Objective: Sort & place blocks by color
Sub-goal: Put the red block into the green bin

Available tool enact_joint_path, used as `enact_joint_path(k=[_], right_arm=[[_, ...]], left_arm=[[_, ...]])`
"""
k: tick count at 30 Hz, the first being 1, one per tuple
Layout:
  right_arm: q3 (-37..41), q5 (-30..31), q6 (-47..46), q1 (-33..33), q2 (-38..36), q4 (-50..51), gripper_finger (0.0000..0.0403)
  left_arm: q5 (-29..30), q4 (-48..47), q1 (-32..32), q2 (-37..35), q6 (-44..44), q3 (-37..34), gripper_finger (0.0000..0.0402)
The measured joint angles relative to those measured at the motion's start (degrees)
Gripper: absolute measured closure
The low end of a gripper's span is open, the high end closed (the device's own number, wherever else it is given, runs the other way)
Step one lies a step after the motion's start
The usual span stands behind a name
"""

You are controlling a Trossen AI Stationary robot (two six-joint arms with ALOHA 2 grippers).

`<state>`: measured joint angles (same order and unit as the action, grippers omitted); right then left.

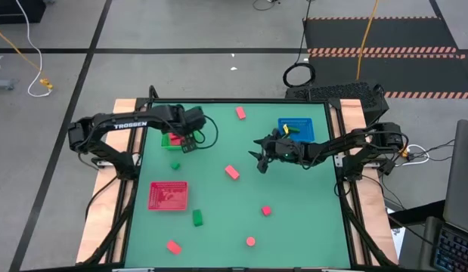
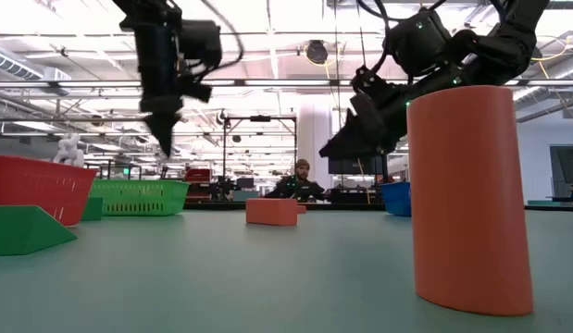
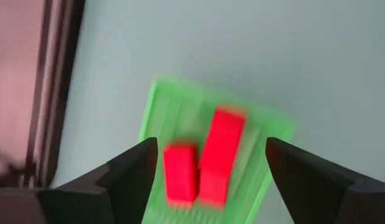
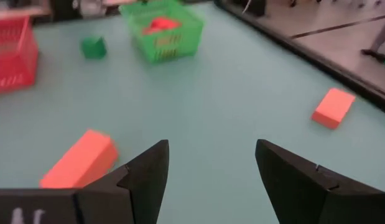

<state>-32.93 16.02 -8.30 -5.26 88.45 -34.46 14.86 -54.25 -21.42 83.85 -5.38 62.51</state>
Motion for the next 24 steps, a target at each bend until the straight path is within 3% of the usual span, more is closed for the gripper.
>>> enact_joint_path(k=[5, 11, 18, 24], right_arm=[[0.00, -8.33, 2.78, 0.89, 0.01, 4.96, 0.0167], [0.00, -10.21, 3.56, 3.32, 0.00, 8.55, 0.0167], [0.02, -10.65, 2.63, 6.73, -6.43, 16.03, 0.0167], [0.00, -17.76, -0.09, 12.33, -15.23, 21.54, 0.0167]], left_arm=[[-5.04, 10.04, 4.56, 0.00, -7.70, 0.78, 0.0135], [-13.96, 18.93, 9.56, 0.00, -6.21, 0.78, 0.0165], [-14.55, 26.25, 15.99, 0.00, 1.17, -0.48, 0.0192], [-14.42, 37.98, 20.36, 0.02, 5.32, -3.95, 0.0209]])
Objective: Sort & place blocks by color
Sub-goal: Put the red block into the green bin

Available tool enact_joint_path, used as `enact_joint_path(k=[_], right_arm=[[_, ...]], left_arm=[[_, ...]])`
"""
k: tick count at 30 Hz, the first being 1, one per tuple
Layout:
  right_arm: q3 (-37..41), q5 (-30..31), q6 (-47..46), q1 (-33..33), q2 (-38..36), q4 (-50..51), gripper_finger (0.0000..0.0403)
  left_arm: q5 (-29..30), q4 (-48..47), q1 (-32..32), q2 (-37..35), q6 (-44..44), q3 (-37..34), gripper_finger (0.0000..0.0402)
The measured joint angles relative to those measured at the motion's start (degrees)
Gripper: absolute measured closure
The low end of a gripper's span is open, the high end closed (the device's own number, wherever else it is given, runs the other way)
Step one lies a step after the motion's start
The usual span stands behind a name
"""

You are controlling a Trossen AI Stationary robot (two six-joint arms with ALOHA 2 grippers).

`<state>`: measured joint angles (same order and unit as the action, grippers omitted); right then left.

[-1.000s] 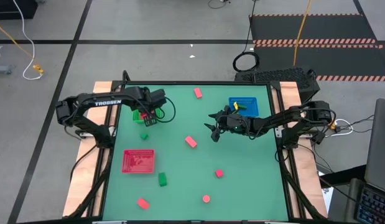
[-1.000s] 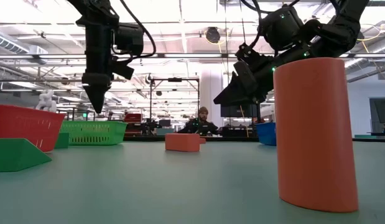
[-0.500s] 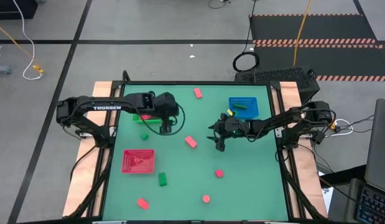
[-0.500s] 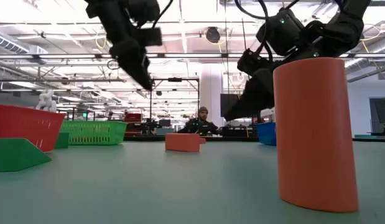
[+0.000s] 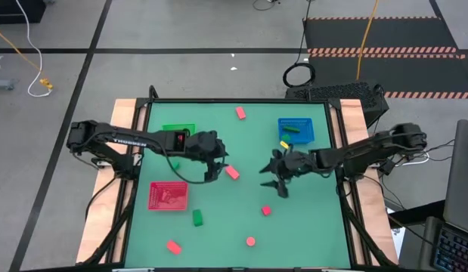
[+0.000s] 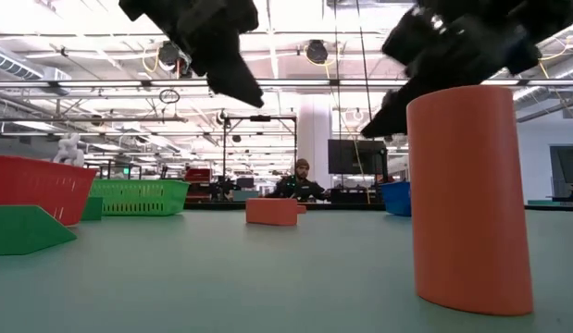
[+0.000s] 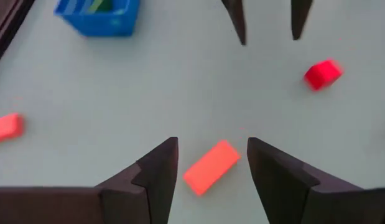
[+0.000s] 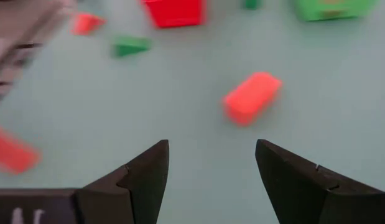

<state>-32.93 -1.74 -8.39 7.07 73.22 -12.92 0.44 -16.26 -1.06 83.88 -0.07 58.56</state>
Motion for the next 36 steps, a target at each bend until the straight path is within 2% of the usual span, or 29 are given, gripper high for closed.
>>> enact_joint_path(k=[7, 11, 15, 20, 30, 36], right_arm=[[0.00, 0.10, -0.78, 11.19, 0.84, 3.69, 0.0167], [0.01, 3.29, -1.07, 15.47, 3.66, 4.37, 0.0167], [0.00, 6.34, -1.21, 17.76, 6.97, 3.96, 0.0167], [0.00, 6.23, -1.21, 18.82, 10.45, 0.46, 0.0167], [-0.02, 6.61, 2.07, 20.44, 15.06, -3.21, 0.0167], [0.00, 10.95, 3.54, 20.42, 16.45, -6.10, 0.0169]], left_arm=[[0.11, 18.07, 5.56, 0.00, 5.24, -7.66, 0.0206], [4.34, 24.96, 8.84, 0.00, 6.41, -10.60, 0.0204], [9.14, 26.72, 11.29, 0.00, 6.66, -10.92, 0.0204], [12.44, 27.07, 12.89, 0.00, 8.38, -10.66, 0.0203], [13.42, 26.90, 13.55, 0.00, 12.65, -10.66, 0.0203], [15.09, 26.88, 13.52, 0.00, 12.63, -10.62, 0.0204]])
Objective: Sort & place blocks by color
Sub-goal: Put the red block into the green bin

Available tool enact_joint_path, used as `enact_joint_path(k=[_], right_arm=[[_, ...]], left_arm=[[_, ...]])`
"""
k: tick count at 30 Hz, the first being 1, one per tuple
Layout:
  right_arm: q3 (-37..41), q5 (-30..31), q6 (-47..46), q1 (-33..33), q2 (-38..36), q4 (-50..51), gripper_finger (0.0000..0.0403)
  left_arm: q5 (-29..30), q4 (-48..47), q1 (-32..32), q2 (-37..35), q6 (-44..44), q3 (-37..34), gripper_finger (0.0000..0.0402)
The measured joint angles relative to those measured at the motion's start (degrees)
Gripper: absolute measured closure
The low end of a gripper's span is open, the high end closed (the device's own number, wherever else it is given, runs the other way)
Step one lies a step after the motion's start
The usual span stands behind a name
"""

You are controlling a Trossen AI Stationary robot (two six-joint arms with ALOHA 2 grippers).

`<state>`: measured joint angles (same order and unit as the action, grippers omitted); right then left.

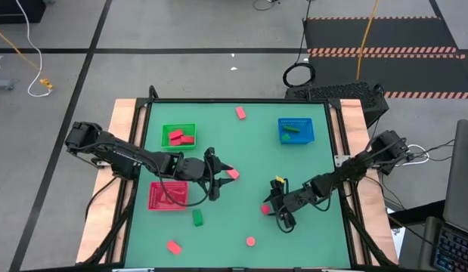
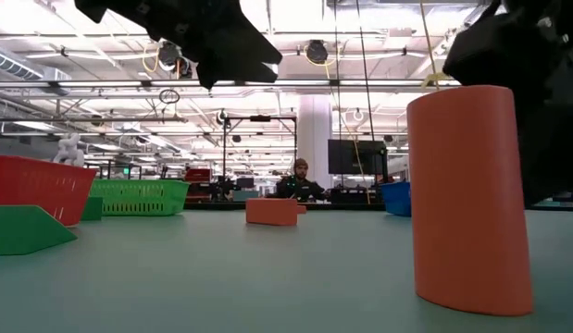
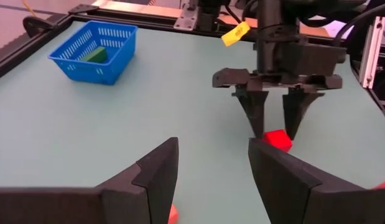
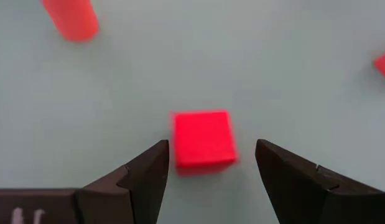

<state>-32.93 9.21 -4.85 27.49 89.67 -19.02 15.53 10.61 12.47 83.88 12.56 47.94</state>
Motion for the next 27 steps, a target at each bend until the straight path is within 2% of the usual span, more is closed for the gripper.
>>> enact_joint_path(k=[4, 11, 14, 20, 23, 27], right_arm=[[-0.02, 0.00, 0.40, 0.02, 0.06, -0.35, 0.0195], [-0.02, 0.02, 0.40, -0.12, 0.04, -0.09, 0.0282], [-0.02, 0.37, 0.35, -0.13, 0.04, -0.10, 0.0283], [0.00, 4.86, 0.73, -0.15, 0.04, -0.76, 0.0283], [0.00, 7.39, 4.41, -0.31, -0.57, -6.10, 0.0283], [0.00, 7.66, 12.65, -2.38, -1.33, -17.40, 0.0283]], left_arm=[[0.02, -0.04, 0.02, 0.00, 0.06, 0.00, 0.0204], [0.02, -0.04, 0.00, 0.00, -0.22, 0.00, 0.0204], [0.02, -0.04, 0.00, 0.00, -0.20, 0.00, 0.0204], [0.02, -0.04, 0.00, 0.00, -0.16, 0.02, 0.0204], [0.02, -0.02, 0.00, 0.00, -0.31, 0.02, 0.0204], [0.03, 0.28, 0.00, 0.00, -2.87, 0.02, 0.0203]])
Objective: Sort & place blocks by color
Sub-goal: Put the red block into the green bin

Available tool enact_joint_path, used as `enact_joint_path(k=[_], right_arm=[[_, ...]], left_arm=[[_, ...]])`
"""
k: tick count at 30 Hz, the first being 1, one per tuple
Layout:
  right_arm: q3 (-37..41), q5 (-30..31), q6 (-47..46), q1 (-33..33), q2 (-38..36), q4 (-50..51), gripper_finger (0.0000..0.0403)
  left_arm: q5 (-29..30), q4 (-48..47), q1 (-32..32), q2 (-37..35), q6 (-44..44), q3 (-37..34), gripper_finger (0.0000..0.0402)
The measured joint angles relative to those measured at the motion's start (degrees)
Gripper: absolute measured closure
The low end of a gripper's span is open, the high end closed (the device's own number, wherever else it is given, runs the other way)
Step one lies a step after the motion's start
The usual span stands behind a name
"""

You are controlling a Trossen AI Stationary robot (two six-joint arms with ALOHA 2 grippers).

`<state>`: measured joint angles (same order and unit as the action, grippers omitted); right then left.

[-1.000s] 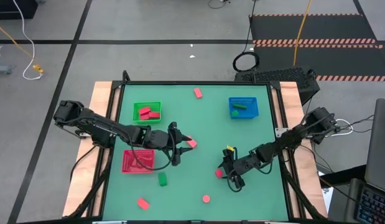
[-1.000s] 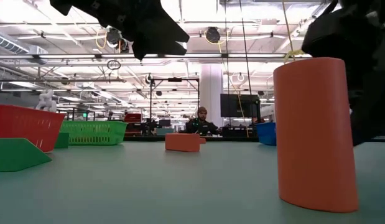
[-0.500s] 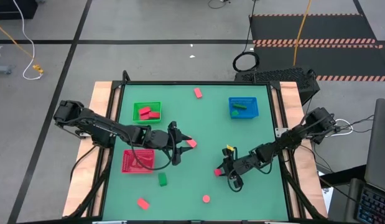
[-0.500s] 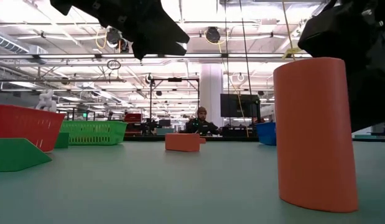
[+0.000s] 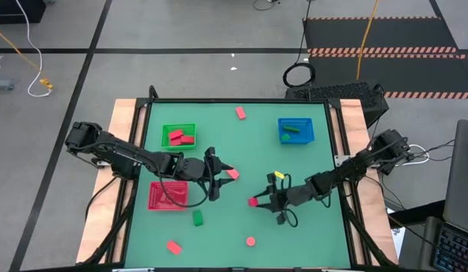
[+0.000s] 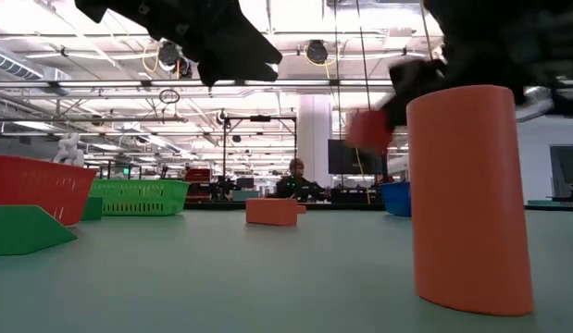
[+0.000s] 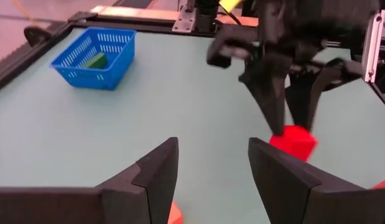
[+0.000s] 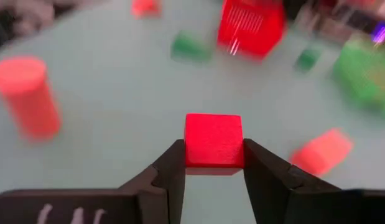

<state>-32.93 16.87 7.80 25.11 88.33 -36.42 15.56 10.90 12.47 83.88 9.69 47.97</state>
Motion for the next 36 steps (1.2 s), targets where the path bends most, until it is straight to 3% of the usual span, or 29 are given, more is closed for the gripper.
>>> enact_joint_path(k=[7, 12, 16, 24, 29, 36], right_arm=[[0.00, 3.90, 14.10, -5.44, 0.02, -13.91, 0.0283], [0.00, 4.17, 12.71, -9.36, 0.04, -16.03, 0.0283], [0.00, 3.87, 10.62, -10.70, 0.04, -16.99, 0.0283], [0.00, 2.40, 10.62, -10.89, 0.04, -18.21, 0.0283], [0.00, 2.43, 10.72, -10.89, 0.04, -18.21, 0.0283], [0.00, 2.44, 10.86, -10.89, 0.04, -18.19, 0.0283]], left_arm=[[0.05, 1.38, 0.80, 0.00, -7.95, 0.02, 0.0203], [0.39, 1.38, 2.61, 0.00, -13.93, 0.02, 0.0203], [4.74, 1.31, 3.46, 0.00, -15.53, 0.02, 0.0200], [7.07, 1.67, 1.96, 1.50, -16.02, 0.04, 0.0149], [6.83, 7.65, 1.33, 5.43, -16.48, 0.04, 0.0114], [7.03, 11.91, 0.70, 7.78, -16.40, 0.04, 0.0102]])
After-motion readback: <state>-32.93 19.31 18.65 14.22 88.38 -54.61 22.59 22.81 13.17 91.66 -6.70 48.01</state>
